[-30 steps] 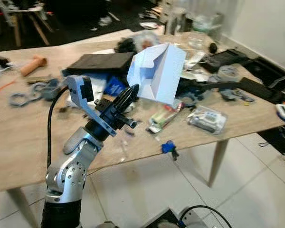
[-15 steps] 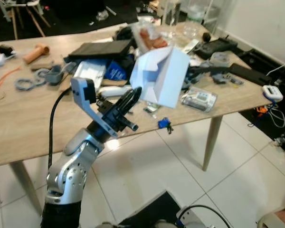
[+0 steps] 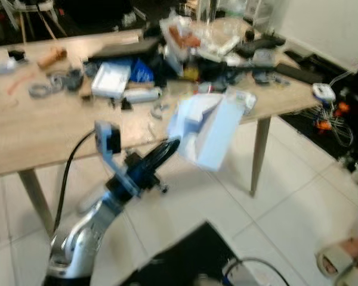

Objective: Picking trash to rubbish bin

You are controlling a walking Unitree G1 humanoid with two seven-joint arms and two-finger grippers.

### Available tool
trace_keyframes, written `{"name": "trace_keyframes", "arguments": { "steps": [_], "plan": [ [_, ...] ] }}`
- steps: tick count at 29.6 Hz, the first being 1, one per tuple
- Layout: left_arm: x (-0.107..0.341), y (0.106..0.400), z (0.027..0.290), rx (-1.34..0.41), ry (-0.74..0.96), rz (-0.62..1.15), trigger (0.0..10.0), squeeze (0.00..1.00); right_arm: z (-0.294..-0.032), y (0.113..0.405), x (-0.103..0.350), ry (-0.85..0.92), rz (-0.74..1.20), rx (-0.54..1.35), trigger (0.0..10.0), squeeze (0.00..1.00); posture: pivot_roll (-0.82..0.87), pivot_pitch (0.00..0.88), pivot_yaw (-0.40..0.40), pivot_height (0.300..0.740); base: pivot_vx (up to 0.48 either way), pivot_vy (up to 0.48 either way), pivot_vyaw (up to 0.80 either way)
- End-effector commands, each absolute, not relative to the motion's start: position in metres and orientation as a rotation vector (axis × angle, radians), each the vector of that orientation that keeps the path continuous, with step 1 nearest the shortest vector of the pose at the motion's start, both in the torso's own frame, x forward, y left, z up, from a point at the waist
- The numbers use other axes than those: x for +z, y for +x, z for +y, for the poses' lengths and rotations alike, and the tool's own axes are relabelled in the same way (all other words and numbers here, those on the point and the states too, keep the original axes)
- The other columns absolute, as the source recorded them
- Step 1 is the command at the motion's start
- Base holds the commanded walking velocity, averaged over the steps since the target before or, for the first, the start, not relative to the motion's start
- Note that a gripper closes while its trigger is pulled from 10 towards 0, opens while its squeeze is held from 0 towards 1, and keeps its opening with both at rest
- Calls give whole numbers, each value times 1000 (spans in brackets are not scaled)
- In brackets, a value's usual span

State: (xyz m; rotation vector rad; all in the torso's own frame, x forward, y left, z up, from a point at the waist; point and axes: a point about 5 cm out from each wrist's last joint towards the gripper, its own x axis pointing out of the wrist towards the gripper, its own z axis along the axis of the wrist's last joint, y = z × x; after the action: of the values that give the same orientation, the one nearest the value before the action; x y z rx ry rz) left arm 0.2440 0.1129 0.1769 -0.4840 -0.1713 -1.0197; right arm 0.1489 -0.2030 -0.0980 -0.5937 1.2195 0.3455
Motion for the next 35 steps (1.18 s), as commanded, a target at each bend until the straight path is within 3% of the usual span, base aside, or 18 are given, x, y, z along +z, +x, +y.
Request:
{"name": "trace_keyframes", "arguments": {
  "steps": [1,6,14,17,22,25,32,35],
  "plan": [
    [163,229,121,-1111,-481,-131,10000,0,-197,142,-101,-568,1233,362,10000,0,44,138,65,740,0,0,0],
    [137,204,139,-1187,-490,-43,10000,0,-196,135,-104,-559,1251,369,10000,0,50,170,83,740,0,0,0],
    [74,169,177,-1048,-497,272,10000,0,-194,114,-111,-545,1303,386,10000,0,69,230,114,740,0,0,0],
    [22,147,208,-842,-439,519,10000,0,-193,103,-114,-547,1319,397,10000,0,74,250,127,740,0,0,0],
    [-16,127,233,-608,-389,687,10000,0,-191,95,-116,-547,1326,402,10000,0,82,272,143,740,0,0,0],
    [-47,106,254,-352,-356,831,10000,0,-190,89,-117,-546,1332,404,10000,0,86,292,156,740,0,0,0],
    [-74,79,263,-67,-357,933,10000,0,-191,81,-119,-540,1341,405,10000,0,91,306,159,740,0,0,0],
    [-77,77,263,-23,-358,929,10000,0,-191,79,-119,-539,1342,406,10000,0,87,307,155,740,0,0,0]
  ]
}}
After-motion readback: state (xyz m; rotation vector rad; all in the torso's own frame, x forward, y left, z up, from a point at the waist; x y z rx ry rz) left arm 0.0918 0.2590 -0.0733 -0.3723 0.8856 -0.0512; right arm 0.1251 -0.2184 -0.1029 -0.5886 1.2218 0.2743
